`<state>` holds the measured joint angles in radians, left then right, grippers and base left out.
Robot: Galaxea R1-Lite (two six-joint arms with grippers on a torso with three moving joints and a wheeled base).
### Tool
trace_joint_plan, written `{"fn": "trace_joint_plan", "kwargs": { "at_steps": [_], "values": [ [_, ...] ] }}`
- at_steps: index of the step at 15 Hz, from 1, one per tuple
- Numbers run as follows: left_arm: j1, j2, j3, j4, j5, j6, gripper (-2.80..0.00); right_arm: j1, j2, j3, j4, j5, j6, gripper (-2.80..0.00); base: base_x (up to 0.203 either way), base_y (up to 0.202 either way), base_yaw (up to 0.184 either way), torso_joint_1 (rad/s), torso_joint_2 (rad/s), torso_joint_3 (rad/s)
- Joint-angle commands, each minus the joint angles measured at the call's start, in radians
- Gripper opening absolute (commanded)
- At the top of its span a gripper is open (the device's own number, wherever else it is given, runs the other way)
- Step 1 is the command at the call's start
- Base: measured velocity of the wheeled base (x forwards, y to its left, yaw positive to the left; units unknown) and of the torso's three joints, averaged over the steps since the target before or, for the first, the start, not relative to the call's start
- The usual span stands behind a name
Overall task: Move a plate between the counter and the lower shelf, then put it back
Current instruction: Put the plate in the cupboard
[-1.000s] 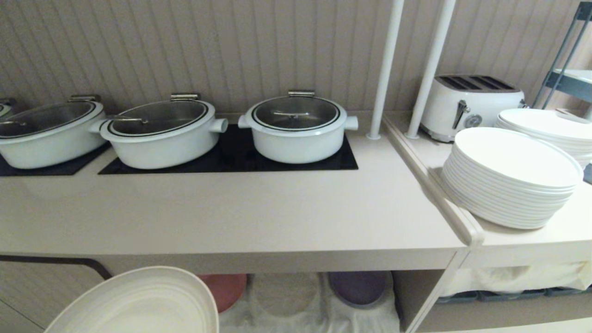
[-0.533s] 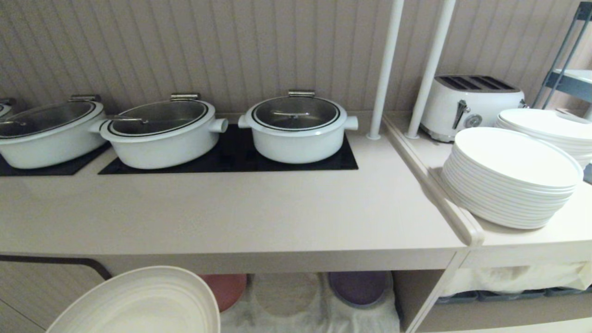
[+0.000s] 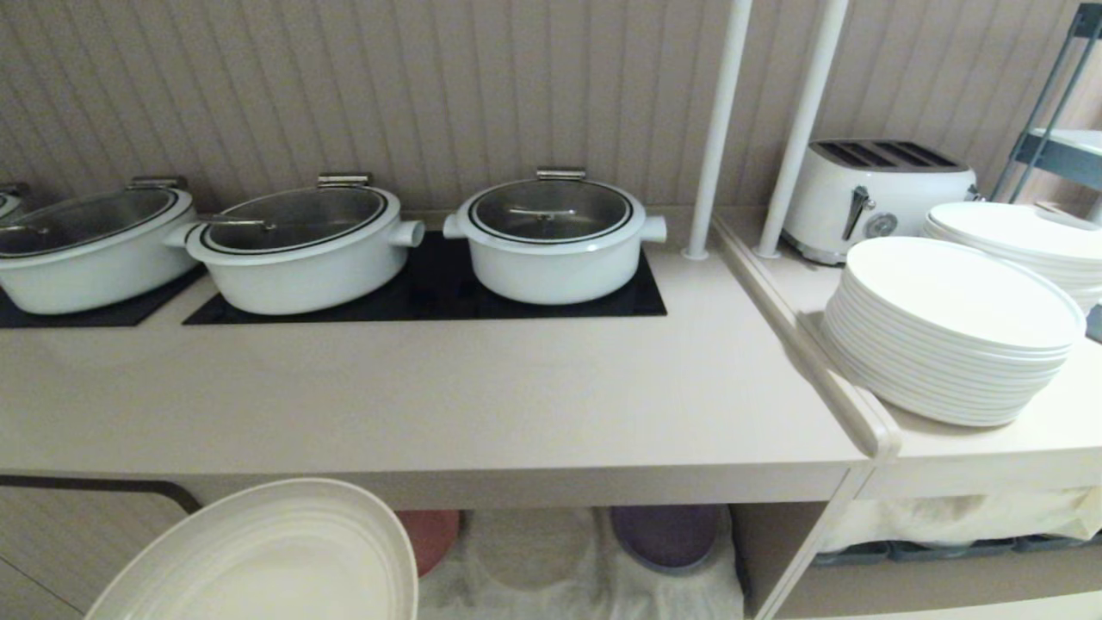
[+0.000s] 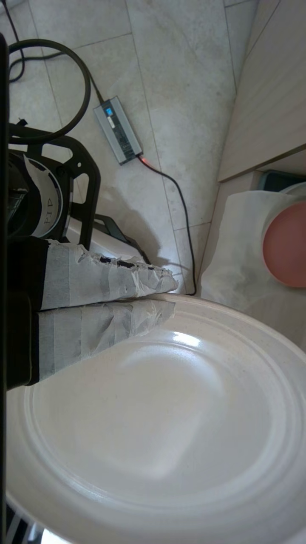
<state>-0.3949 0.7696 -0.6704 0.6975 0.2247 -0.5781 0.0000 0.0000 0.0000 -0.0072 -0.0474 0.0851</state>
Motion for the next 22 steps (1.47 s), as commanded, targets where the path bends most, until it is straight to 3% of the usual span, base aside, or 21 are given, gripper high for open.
{"fn": "trace_joint_plan", "kwargs": {
  "at_steps": [1,11,22],
  "values": [
    [-0.005,0.007,0.005,0.003,0.002,-0.003,-2.80,0.000,0.002,0.000,0.000,0.000,0.002,-2.80,0.000,0.000,0.000,0.000,0.00,0.000],
    [-0.009,0.007,0.005,0.002,0.002,-0.002,-2.80,0.000,0.002,0.000,0.000,0.000,0.002,-2.80,0.000,0.000,0.000,-0.006,0.01,0.008],
    [-0.009,0.007,-0.003,0.002,0.002,0.000,-2.80,0.000,0.000,0.000,0.000,0.000,0.005,-2.80,0.000,0.000,0.000,-0.181,0.39,0.208]
  ]
}}
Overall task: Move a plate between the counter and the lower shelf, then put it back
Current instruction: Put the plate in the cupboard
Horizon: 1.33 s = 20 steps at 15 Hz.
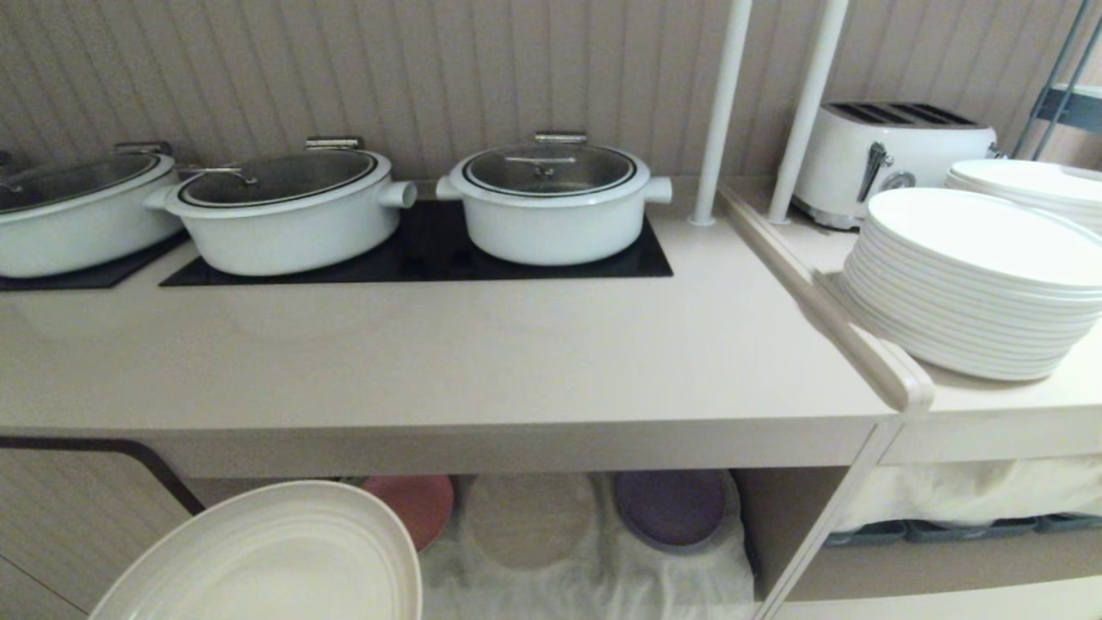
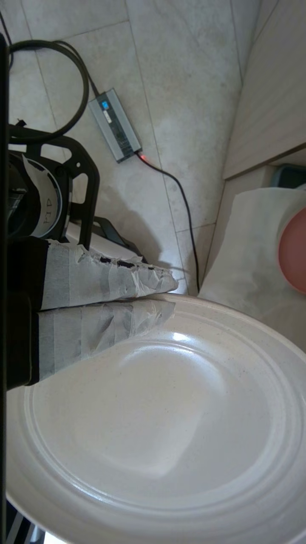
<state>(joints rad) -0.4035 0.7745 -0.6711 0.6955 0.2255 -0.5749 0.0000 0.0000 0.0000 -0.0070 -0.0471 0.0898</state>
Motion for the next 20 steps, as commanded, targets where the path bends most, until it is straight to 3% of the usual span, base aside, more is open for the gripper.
{"fn": "trace_joint_plan", "kwargs": {
  "at_steps": [1,20],
  "values": [
    [0.000,0.002,-0.002,0.004,0.001,-0.003,-2.80,0.000,0.000,0.000,-0.001,0.000,0.001,-2.80,0.000,0.000,0.000,-0.246,0.56,0.300],
    [0.000,0.000,-0.004,0.004,0.001,-0.003,-2.80,0.000,0.002,0.000,-0.001,0.000,0.002,-2.80,0.000,0.000,0.000,-0.215,0.51,0.290]
  ]
}}
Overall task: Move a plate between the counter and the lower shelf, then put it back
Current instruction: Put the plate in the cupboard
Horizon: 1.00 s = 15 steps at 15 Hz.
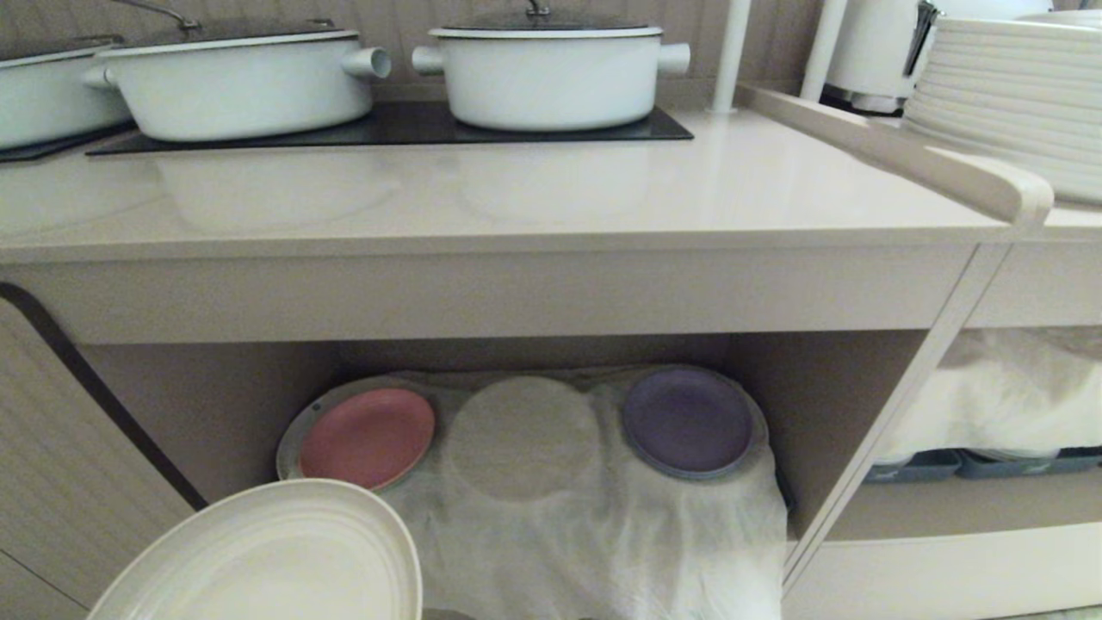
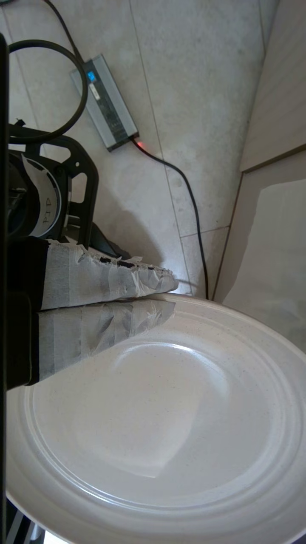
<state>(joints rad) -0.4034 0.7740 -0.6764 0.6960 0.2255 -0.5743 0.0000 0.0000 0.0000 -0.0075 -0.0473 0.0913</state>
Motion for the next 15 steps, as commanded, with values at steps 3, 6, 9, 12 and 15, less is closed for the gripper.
{"fn": "trace_joint_plan", "kwargs": {
  "at_steps": [3,6,9,12,15],
  "values": [
    [0.001,0.001,0.000,0.004,0.002,-0.004,-2.80,0.000,0.002,0.000,0.000,0.000,0.001,-2.80,0.000,0.000,0.000,-0.154,0.45,0.298],
    [0.000,0.001,0.000,0.004,0.002,-0.006,-2.80,0.000,0.002,0.000,0.000,0.000,0.001,-2.80,0.000,0.000,0.000,-0.134,0.45,0.315],
    [0.001,-0.001,0.000,0.004,0.002,-0.006,-2.80,0.000,0.002,0.000,0.000,0.000,0.001,-2.80,0.000,0.000,0.000,-0.063,0.25,0.184],
    [0.002,-0.002,0.000,0.004,0.002,-0.004,-2.80,0.000,0.002,0.000,0.000,0.000,0.001,-2.80,0.000,0.000,0.000,-0.010,0.04,0.039],
    [0.002,-0.002,0.000,0.004,0.002,-0.003,-2.80,0.000,0.002,0.000,0.000,0.000,0.001,-2.80,0.000,0.000,0.000,0.000,0.00,0.000]
  ]
}}
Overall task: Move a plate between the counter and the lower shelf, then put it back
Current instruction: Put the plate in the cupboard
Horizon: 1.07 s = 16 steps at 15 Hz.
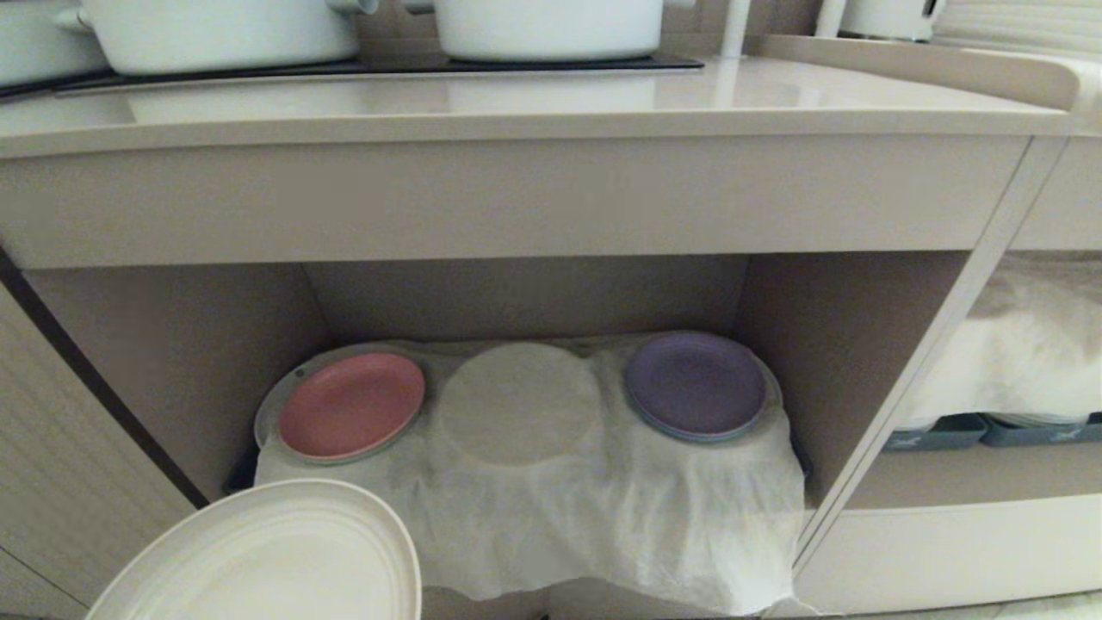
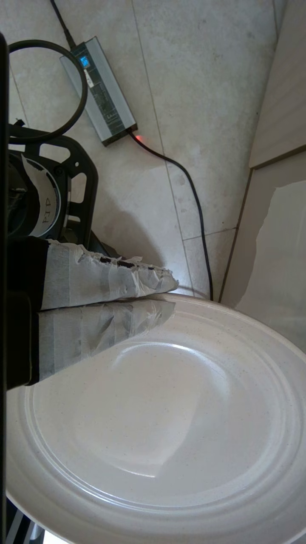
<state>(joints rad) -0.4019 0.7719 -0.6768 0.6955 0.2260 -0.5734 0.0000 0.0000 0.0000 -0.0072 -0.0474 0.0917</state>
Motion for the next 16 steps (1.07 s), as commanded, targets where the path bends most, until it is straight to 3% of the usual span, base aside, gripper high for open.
{"fn": "trace_joint_plan", "kwargs": {
  "at_steps": [1,16],
  "values": [
    [0.000,0.000,0.000,0.004,0.001,-0.003,-2.80,0.000,0.002,0.000,0.000,0.000,0.000,-2.80,0.000,0.000,0.000,0.000,0.00,0.000],
    [0.000,-0.002,0.010,0.002,-0.002,-0.008,-2.80,0.000,0.000,0.000,0.000,0.000,-0.001,-2.80,0.000,0.000,0.000,0.000,0.00,0.000]
  ]
}}
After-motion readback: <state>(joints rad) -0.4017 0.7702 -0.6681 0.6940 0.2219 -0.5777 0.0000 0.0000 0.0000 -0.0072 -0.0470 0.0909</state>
